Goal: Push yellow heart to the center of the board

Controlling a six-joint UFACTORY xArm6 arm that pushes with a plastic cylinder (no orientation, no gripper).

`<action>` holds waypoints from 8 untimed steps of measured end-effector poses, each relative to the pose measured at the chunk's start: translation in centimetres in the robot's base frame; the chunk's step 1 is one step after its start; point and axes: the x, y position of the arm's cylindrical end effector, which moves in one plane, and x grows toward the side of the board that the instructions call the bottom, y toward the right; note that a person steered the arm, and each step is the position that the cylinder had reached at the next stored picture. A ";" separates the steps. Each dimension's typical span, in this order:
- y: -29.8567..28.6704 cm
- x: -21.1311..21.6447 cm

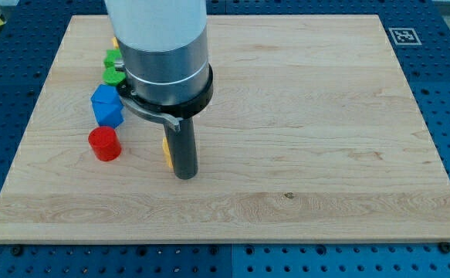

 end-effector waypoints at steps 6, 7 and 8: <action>1.6 -9.2; 3.8 -12.5; 5.3 -13.9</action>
